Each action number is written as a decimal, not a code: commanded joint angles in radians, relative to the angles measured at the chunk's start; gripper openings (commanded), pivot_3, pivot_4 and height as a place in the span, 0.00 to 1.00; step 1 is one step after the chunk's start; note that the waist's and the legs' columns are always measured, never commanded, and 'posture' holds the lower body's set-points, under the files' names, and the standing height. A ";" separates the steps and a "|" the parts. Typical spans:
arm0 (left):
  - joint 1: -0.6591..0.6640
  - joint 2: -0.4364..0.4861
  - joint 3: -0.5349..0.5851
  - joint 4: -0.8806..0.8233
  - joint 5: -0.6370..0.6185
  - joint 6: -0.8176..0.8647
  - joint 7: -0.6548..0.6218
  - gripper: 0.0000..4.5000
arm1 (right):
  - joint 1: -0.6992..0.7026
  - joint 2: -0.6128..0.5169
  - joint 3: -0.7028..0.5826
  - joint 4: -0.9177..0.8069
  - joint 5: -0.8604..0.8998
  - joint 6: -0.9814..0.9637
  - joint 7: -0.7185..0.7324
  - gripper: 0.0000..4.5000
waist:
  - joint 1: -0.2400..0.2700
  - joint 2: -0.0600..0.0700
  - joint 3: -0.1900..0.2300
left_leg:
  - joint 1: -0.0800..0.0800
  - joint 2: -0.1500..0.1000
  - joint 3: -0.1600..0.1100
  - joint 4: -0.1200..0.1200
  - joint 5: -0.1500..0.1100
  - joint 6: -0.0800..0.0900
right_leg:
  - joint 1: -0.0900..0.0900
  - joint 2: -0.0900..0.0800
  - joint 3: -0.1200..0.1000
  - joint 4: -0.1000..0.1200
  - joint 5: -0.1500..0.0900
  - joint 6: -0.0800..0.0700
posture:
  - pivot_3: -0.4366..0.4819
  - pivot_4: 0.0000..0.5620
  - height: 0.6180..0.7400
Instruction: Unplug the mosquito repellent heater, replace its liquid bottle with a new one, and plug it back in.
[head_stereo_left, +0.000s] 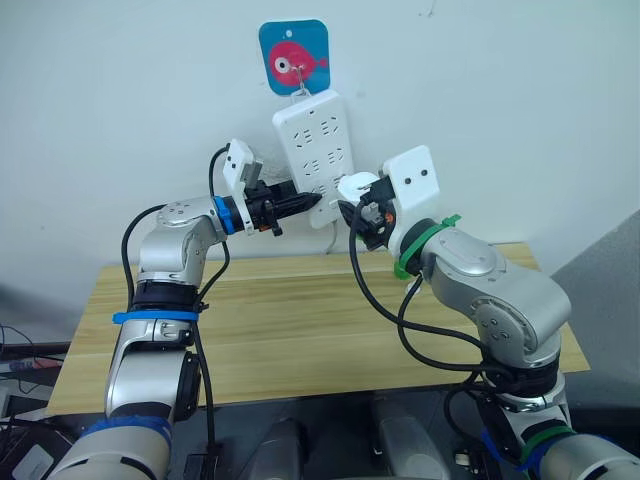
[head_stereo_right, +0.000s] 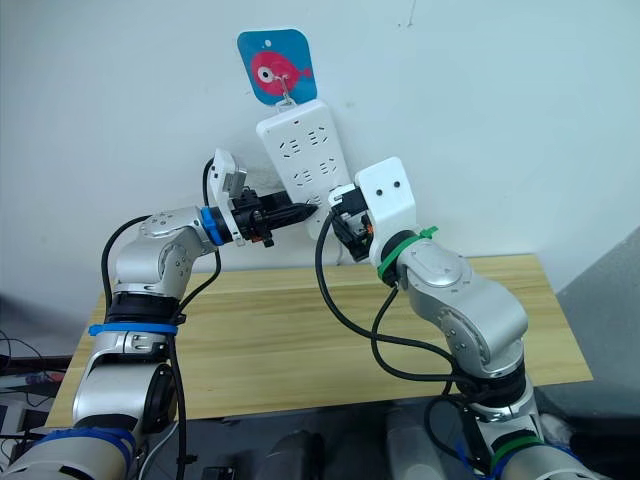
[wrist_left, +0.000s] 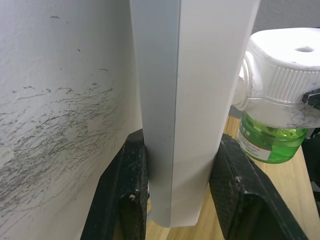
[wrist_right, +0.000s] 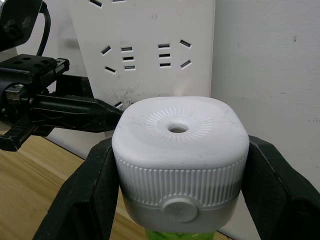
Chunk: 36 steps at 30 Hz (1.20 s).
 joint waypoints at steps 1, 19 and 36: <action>-0.001 -0.016 -0.014 -0.057 -0.028 0.004 -0.014 0.29 | -0.002 0.026 -0.002 -0.021 -0.002 -0.012 0.019 0.66 | -0.002 0.000 0.000 | 0.000 0.000 0.000 0.000 0.000 0.000 | 0.000 0.000 0.000 0.000 0.000 0.000 | 0.29 0.32 1.00; 0.012 -0.016 -0.019 -0.064 -0.024 -0.005 -0.028 0.29 | 0.000 0.071 -0.018 -0.005 -0.032 -0.008 0.033 0.66 | -0.010 0.000 0.000 | 0.000 0.000 -0.002 0.000 0.001 -0.002 | 0.000 0.000 -0.002 0.000 0.000 -0.001 | 0.29 0.31 1.00; 0.014 -0.020 -0.011 -0.062 -0.027 -0.004 -0.021 0.29 | 0.004 0.063 -0.001 0.020 -0.067 0.009 0.056 0.66 | -0.013 0.000 0.000 | -0.001 -0.001 -0.004 0.000 0.002 -0.004 | 0.001 0.000 -0.003 0.000 0.001 -0.001 | 0.29 0.30 1.00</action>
